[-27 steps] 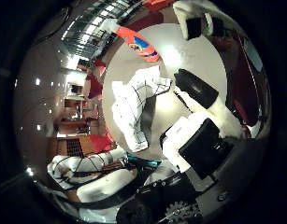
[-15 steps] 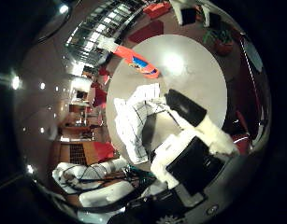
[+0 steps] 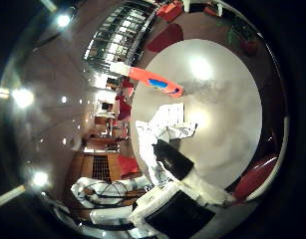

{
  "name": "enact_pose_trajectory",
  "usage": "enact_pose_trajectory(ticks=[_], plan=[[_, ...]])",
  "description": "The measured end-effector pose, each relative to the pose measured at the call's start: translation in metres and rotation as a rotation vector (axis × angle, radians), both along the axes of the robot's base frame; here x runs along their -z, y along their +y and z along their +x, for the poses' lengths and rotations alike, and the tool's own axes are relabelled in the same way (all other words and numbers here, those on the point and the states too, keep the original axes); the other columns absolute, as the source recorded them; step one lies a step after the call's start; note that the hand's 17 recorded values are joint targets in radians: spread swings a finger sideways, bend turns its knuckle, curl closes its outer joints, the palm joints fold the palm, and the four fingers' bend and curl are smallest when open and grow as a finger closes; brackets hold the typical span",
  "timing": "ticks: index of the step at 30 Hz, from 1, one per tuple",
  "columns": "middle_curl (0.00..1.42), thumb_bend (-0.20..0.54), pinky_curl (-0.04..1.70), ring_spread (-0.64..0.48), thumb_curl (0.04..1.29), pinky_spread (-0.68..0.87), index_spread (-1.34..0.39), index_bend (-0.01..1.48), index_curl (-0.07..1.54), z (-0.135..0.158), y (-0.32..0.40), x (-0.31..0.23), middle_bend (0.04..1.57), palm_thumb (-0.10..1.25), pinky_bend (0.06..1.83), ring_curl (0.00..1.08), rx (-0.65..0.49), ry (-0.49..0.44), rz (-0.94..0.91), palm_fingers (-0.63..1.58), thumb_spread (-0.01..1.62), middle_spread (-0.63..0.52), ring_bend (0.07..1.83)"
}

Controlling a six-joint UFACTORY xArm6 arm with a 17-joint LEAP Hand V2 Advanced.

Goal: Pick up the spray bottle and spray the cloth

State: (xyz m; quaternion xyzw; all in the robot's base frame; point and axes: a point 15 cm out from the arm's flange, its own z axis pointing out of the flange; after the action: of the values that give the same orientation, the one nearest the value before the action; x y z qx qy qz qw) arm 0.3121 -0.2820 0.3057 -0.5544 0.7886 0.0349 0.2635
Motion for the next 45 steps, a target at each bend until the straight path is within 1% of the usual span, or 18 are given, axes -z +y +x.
enact_pose_trajectory(ticks=[6,10,16,20,24,30,35,45], plan=[[0.36,-0.030,0.47,0.22,0.28,0.42,-0.21,0.14,0.27,0.019,0.004,0.013,0.26,0.45,0.42,0.27,0.007,-0.054,0.090,0.08,1.04,0.16,0.42],[0.35,-0.030,0.44,0.23,0.28,0.42,-0.20,0.14,0.26,0.025,0.009,0.021,0.25,0.42,0.43,0.26,0.006,-0.061,0.125,0.05,1.02,0.18,0.41],[0.34,-0.032,0.40,0.24,0.28,0.42,-0.19,0.14,0.24,0.047,0.024,0.017,0.24,0.38,0.45,0.25,-0.005,-0.121,0.172,0.01,0.99,0.20,0.39],[0.34,-0.026,0.37,0.25,0.28,0.41,-0.19,0.15,0.25,0.062,0.037,0.013,0.24,0.38,0.44,0.25,0.004,-0.179,0.224,0.00,0.98,0.21,0.37],[0.33,-0.028,0.35,0.25,0.29,0.41,-0.18,0.15,0.25,0.070,0.052,0.019,0.24,0.39,0.44,0.24,0.032,-0.223,0.297,0.00,0.97,0.22,0.34],[0.31,-0.036,0.34,0.27,0.29,0.42,-0.19,0.14,0.24,0.080,0.075,0.026,0.19,0.33,0.43,0.24,0.027,-0.241,0.358,-0.04,0.91,0.23,0.31],[0.30,-0.032,0.33,0.27,0.29,0.42,-0.19,0.14,0.24,0.090,0.090,0.028,0.19,0.33,0.43,0.25,0.042,-0.297,0.422,-0.03,0.89,0.24,0.30],[0.30,-0.032,0.32,0.28,0.30,0.42,-0.17,0.15,0.25,0.120,0.104,0.024,0.19,0.35,0.44,0.26,0.026,-0.362,0.398,0.00,0.89,0.26,0.32]])
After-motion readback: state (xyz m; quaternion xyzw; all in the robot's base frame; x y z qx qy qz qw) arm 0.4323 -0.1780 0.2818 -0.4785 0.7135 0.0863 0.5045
